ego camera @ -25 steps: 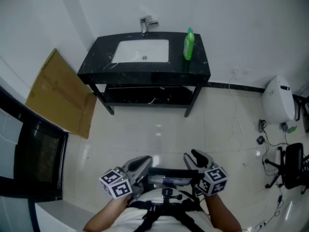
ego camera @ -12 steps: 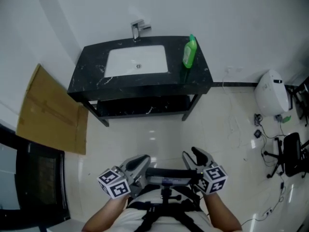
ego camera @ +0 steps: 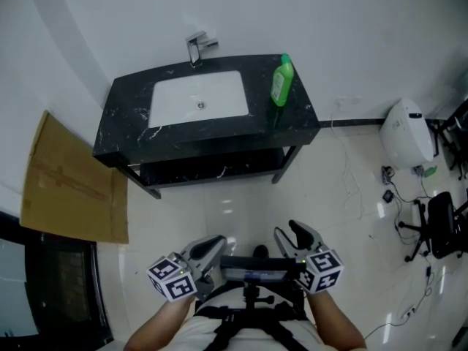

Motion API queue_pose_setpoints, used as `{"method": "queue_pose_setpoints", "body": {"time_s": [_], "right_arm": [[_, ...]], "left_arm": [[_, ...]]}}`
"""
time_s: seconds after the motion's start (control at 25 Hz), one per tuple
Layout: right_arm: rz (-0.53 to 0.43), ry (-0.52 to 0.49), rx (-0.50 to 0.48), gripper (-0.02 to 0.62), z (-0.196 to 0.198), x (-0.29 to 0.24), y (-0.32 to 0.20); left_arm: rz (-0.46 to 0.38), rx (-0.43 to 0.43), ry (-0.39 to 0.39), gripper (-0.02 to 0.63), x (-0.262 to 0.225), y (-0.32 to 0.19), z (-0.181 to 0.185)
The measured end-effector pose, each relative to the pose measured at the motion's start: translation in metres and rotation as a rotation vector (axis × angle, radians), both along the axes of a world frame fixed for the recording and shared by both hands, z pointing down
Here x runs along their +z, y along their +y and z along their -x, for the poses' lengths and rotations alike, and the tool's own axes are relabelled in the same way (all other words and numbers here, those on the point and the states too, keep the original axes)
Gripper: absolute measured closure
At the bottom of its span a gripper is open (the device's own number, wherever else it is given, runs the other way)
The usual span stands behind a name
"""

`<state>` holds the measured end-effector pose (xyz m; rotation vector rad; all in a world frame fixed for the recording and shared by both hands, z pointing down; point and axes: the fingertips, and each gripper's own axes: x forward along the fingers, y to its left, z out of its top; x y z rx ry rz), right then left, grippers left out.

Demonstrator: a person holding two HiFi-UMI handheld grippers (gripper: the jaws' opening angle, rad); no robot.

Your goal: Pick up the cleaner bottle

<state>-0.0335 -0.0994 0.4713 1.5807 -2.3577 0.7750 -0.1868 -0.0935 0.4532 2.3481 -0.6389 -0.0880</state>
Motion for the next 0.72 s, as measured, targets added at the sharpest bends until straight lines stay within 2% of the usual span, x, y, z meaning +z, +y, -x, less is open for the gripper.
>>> {"method": "queue_pose_setpoints", "body": {"time_s": [0.72], "right_arm": [[-0.024, -0.029, -0.106, 0.385, -0.069, -0.01, -0.092]], "left_arm": [[-0.04, -0.092, -0.032, 0.561, -0.012, -0.069, -0.084]]}}
